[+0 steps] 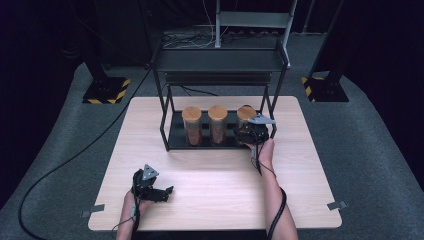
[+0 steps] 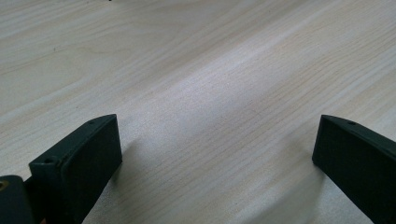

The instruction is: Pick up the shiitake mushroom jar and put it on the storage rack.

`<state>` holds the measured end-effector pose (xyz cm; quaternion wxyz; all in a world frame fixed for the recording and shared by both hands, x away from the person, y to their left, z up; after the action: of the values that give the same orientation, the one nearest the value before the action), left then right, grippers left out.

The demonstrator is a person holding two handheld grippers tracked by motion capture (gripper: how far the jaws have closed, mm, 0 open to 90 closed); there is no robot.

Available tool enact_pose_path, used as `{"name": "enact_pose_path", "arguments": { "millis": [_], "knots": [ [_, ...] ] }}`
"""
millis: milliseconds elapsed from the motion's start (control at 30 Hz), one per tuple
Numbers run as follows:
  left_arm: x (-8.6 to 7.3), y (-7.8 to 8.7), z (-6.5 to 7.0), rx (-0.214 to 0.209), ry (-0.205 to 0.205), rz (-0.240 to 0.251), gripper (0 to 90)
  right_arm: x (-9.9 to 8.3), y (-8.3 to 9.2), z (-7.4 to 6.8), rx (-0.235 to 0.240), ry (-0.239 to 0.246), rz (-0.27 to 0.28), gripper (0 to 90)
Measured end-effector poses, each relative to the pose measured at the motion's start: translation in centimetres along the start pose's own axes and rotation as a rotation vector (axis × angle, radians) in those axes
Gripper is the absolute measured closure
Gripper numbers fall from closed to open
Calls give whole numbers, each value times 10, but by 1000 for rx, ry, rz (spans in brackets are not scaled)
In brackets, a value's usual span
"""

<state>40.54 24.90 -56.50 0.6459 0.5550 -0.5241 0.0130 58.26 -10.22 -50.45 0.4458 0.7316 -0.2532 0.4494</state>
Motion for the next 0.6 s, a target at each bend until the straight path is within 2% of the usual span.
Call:
{"name": "enact_pose_path", "arguments": {
  "millis": [100, 167, 233, 267, 367, 467, 600],
  "knots": [
    [0, 0, 0, 0, 0, 0, 7, 0, 1, -1, -5, -11, 5, 223],
    [0, 0, 0, 0, 0, 0, 7, 1, 2, -2, -7, -29, 9, 169],
    [0, 0, 0, 0, 0, 0, 6, 2, 4, -3, -29, -41, -1, 108],
    [0, 0, 0, 0, 0, 0, 6, 2, 5, -3, -25, -50, -15, 83],
    [0, 0, 0, 1, 0, 1, 7, 1, 8, -7, -51, -29, -47, 25],
    [0, 0, 0, 1, 0, 0, 7, -1, 12, -9, -79, -23, -67, 5],
    [0, 0, 0, 0, 0, 1, 7, -5, 18, -13, -91, -13, -92, 0]
  ]
}}
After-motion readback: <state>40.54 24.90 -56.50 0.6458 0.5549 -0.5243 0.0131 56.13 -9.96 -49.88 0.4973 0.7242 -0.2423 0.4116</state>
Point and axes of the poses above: each handheld gripper's, and its own axes: y roughly backward along the jaws, x roughly out of its top, z roughly to its right, the point moved 5 cm from there along -y, roughly forward along the jaws, and after that the axes turned 13 degrees about -y, right-handed, at the moved point
